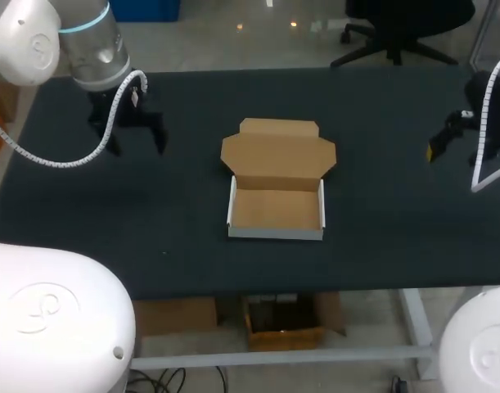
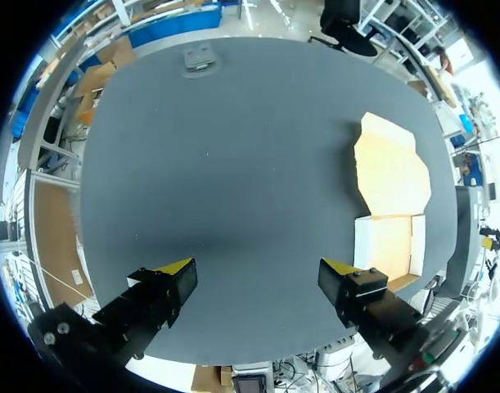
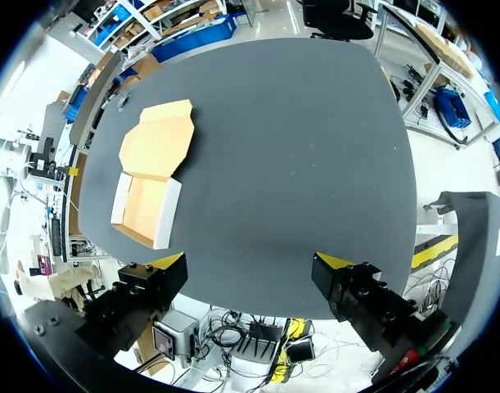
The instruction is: Assemble the packaging by folding the flat box into shape, placing the metal phone stand inside, and closing the box properly
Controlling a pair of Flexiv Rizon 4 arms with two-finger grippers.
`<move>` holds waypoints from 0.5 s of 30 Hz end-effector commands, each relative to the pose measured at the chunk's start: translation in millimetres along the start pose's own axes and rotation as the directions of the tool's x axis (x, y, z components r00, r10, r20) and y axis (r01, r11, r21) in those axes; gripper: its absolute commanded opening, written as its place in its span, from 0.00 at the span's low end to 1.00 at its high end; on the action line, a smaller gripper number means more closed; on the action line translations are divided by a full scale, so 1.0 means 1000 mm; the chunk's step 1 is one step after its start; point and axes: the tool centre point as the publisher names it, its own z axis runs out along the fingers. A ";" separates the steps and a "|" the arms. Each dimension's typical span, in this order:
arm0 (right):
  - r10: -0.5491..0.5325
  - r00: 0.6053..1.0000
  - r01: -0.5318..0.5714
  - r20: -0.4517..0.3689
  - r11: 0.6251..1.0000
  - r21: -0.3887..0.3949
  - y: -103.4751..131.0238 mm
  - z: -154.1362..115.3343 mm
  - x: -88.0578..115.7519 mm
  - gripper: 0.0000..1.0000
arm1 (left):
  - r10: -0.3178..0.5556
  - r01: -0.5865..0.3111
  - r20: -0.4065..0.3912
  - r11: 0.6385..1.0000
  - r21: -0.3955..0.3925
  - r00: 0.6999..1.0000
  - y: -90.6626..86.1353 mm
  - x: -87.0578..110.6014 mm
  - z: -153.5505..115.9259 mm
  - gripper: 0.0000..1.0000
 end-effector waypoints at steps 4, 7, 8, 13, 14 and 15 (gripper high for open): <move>0.000 1.000 0.000 0.001 1.000 0.004 0.000 -0.002 0.000 1.00 | -0.010 0.010 -0.003 0.999 -0.043 1.000 -0.023 -0.008 0.019 1.00; 0.000 1.000 0.000 0.001 1.000 0.004 0.000 -0.002 0.000 1.00 | -0.011 0.010 -0.008 0.999 -0.047 1.000 -0.034 -0.012 0.023 1.00; 0.000 1.000 0.000 0.001 1.000 0.004 0.000 -0.002 0.000 1.00 | -0.009 0.009 -0.008 0.999 -0.050 1.000 -0.037 -0.012 0.025 1.00; 0.000 1.000 0.000 0.001 1.000 0.004 0.000 -0.002 0.000 1.00 | -0.006 0.004 -0.016 0.997 -0.074 1.000 -0.052 -0.016 0.035 1.00; 0.000 1.000 0.000 0.001 1.000 0.004 0.000 -0.002 0.000 1.00 | -0.011 0.010 -0.015 0.997 -0.081 1.000 -0.055 -0.018 0.037 1.00; 0.000 1.000 0.000 0.001 1.000 0.004 0.000 -0.002 0.000 1.00 | -0.016 0.015 -0.017 0.996 -0.087 1.000 -0.059 -0.020 0.039 1.00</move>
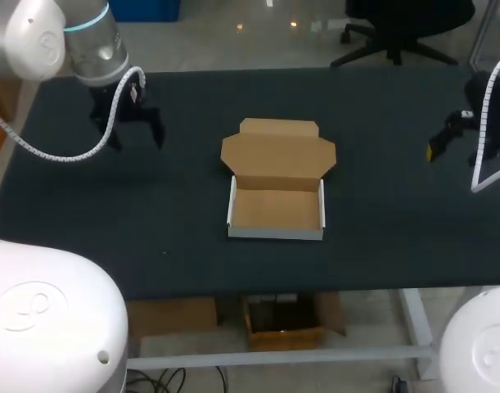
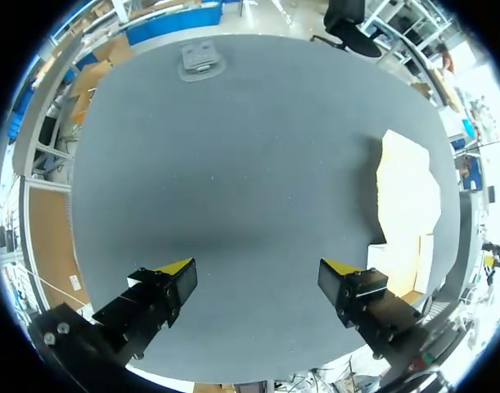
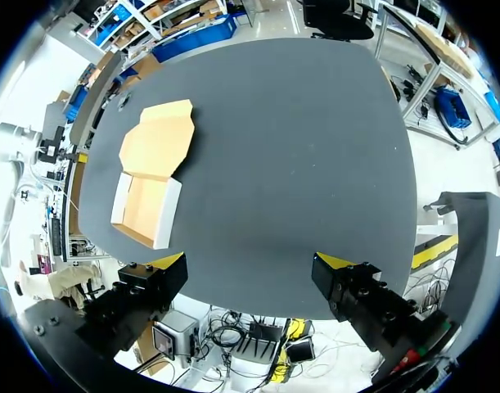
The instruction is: Assemble the packaging by folding the flat box into shape, placing the metal phone stand inside, and closing the box properly
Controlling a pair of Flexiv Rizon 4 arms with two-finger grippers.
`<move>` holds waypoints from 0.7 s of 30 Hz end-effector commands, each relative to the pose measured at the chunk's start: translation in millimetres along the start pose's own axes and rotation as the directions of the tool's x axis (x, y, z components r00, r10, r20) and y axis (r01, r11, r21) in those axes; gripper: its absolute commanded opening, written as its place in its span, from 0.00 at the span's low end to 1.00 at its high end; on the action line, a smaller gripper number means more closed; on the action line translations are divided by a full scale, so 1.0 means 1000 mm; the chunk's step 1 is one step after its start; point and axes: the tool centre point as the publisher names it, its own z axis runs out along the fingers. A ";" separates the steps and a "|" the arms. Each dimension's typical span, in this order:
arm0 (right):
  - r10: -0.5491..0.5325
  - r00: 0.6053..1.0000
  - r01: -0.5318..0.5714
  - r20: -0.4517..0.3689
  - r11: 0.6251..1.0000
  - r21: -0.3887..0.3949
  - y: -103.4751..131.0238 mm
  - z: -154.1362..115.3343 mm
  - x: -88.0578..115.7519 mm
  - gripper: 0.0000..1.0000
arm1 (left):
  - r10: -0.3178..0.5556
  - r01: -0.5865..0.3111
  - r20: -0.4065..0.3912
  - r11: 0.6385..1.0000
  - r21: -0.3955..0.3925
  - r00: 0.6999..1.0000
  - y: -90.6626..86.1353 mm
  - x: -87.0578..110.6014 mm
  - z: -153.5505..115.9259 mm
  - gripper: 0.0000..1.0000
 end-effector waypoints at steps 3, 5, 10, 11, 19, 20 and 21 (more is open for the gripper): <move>0.001 1.000 -0.001 0.001 1.000 0.004 0.000 -0.002 0.000 1.00 | -0.017 0.017 -0.006 0.997 -0.079 1.000 -0.025 -0.008 0.016 1.00; 0.001 1.000 -0.001 0.001 1.000 0.004 0.000 -0.002 0.000 1.00 | -0.020 0.020 -0.008 0.996 -0.082 1.000 -0.030 -0.010 0.018 1.00; 0.001 1.000 -0.001 0.001 1.000 0.004 0.000 -0.002 0.000 1.00 | -0.043 0.044 0.016 0.995 -0.086 0.999 -0.042 -0.016 0.023 1.00; 0.001 1.000 -0.001 0.001 1.000 0.004 0.000 -0.002 0.000 1.00 | -0.044 0.045 0.013 0.995 -0.086 0.999 -0.045 -0.018 0.022 1.00; 0.001 1.000 -0.001 0.001 1.000 0.004 0.000 -0.002 0.000 1.00 | -0.044 0.045 0.013 0.995 -0.086 0.999 -0.045 -0.018 0.022 1.00; 0.001 1.000 -0.001 0.001 1.000 0.004 0.000 -0.002 0.000 1.00 | -0.044 0.045 0.013 0.995 -0.086 0.999 -0.045 -0.018 0.022 1.00; 0.001 1.000 -0.001 0.001 1.000 0.004 0.000 -0.002 0.000 1.00 | -0.044 0.045 0.013 0.995 -0.086 0.999 -0.045 -0.018 0.022 1.00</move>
